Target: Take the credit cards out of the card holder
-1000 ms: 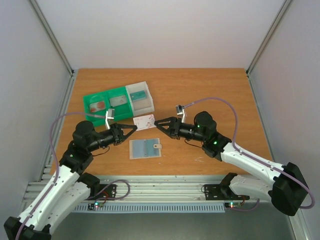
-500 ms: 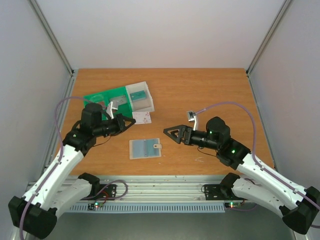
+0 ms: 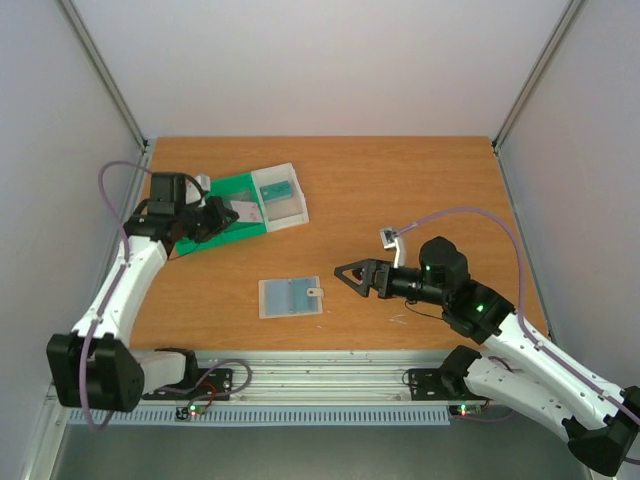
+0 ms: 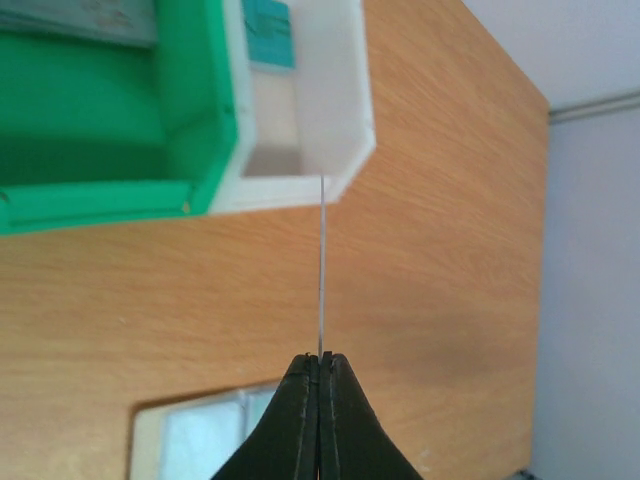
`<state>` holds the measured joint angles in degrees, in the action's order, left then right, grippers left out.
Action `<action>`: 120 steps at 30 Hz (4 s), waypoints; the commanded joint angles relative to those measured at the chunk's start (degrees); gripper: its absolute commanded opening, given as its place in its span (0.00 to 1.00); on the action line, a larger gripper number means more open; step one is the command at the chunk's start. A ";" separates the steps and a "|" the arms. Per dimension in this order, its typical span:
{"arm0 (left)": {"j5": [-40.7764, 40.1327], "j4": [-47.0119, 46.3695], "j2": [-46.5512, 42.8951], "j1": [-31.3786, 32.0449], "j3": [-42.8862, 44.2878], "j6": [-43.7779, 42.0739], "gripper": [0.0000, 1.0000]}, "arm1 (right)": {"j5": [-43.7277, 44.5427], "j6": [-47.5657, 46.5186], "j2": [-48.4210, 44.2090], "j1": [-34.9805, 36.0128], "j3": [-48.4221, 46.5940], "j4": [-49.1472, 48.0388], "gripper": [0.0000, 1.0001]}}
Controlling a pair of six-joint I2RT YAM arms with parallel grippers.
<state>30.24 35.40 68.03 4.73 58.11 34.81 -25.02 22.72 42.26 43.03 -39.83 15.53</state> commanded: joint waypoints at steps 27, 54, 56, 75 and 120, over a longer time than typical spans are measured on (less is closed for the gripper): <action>-6.69 -2.96 37.81 -7.31 26.27 -8.72 0.00 | 3.71 -3.74 3.23 -0.01 -5.76 3.89 0.99; -10.33 1.96 47.68 -7.33 33.57 -9.00 0.15 | 4.87 -1.19 4.43 -0.02 -5.56 4.37 0.99; -10.50 2.33 47.41 -7.26 33.77 -8.76 0.19 | 4.89 -1.20 4.48 0.03 -5.90 4.81 0.98; -1.71 9.02 32.57 -6.99 26.50 -8.70 0.87 | 7.94 -2.36 7.49 0.04 -9.66 14.31 0.98; 2.17 -6.41 0.72 12.56 -22.81 -0.01 0.43 | 10.14 0.41 45.26 10.27 -6.27 -9.77 0.46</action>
<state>31.66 34.06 68.62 16.91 37.43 33.80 -15.31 21.47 84.79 53.06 -46.33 10.92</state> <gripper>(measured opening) 0.453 0.461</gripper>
